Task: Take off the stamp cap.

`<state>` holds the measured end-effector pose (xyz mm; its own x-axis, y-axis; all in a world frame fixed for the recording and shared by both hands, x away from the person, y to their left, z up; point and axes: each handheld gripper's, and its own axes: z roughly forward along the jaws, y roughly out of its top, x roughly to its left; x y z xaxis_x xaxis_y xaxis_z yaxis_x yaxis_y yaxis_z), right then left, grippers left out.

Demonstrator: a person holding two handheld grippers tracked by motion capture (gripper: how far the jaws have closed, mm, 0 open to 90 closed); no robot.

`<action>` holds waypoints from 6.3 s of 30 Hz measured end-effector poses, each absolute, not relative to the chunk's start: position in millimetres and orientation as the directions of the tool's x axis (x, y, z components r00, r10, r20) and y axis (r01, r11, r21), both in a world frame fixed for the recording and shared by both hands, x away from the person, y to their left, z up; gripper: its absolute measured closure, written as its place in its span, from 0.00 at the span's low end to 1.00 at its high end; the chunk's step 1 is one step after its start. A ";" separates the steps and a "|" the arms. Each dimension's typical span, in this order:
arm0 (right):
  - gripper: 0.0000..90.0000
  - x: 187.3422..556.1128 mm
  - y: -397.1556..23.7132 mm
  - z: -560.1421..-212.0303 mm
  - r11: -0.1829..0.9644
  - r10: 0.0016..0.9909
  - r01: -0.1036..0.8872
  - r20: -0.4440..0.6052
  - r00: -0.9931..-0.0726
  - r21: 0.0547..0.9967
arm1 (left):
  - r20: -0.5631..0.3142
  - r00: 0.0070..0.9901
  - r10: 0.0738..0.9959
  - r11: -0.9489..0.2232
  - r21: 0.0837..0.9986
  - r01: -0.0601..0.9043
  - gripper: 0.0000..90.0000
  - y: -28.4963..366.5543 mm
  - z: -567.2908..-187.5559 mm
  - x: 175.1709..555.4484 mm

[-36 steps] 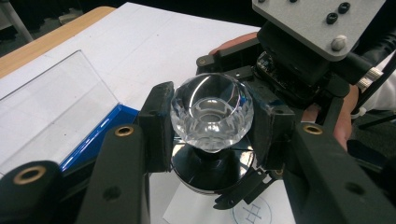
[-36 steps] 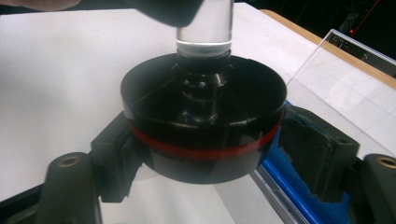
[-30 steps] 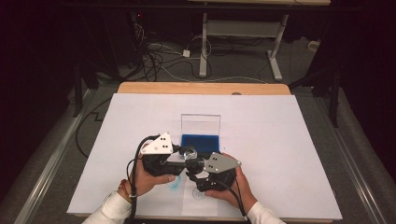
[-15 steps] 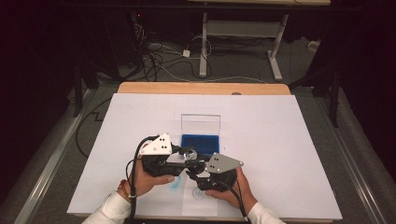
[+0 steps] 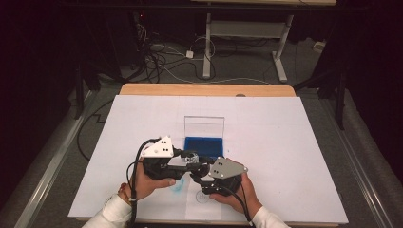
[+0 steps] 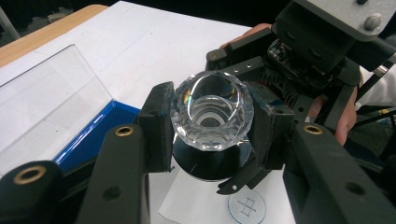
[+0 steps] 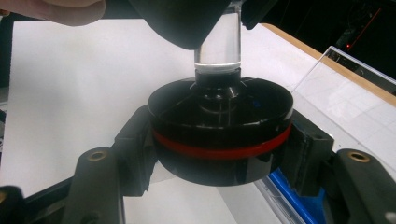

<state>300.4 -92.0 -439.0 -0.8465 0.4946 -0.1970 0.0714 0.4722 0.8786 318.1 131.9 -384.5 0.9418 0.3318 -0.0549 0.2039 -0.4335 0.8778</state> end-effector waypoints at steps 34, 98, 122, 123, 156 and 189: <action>0.42 302.3 -91.1 -444.8 0.492 0.471 0.114 -0.154 -0.869 0.863 | -0.066 0.939 0.336 -0.443 0.869 0.220 0.61 128.1 -389.1 319.9; 0.43 304.9 -90.8 -442.8 0.485 0.451 0.241 -0.005 -0.892 0.841 | -0.005 0.936 0.353 -0.443 0.880 0.172 0.61 130.0 -394.8 307.6; 0.43 306.1 -131.0 -426.0 0.550 0.518 0.199 -0.145 -0.843 0.811 | 0.030 0.913 0.407 -0.428 0.889 0.162 0.61 156.7 -379.4 308.4; 0.43 305.0 -135.6 -423.7 0.546 0.524 0.195 -0.150 -0.839 0.815 | 0.033 0.911 0.410 -0.431 0.888 0.162 0.61 157.3 -379.2 308.7; 0.43 282.8 -211.7 -401.2 0.489 0.666 0.208 -0.208 -0.716 0.847 | 0.076 0.871 0.486 -0.480 0.855 0.194 0.61 178.0 -379.9 318.7; 0.43 263.4 -240.3 -416.3 0.505 0.687 0.236 -0.221 -0.692 0.830 | 0.073 0.856 0.512 -0.477 0.853 0.213 0.61 184.8 -380.6 324.3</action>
<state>263.4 -240.3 -416.3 -0.6920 0.6872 -0.2212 0.2361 0.5050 0.8302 324.3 184.8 -380.6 0.8556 0.5125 0.0734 0.2126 -0.4772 0.8527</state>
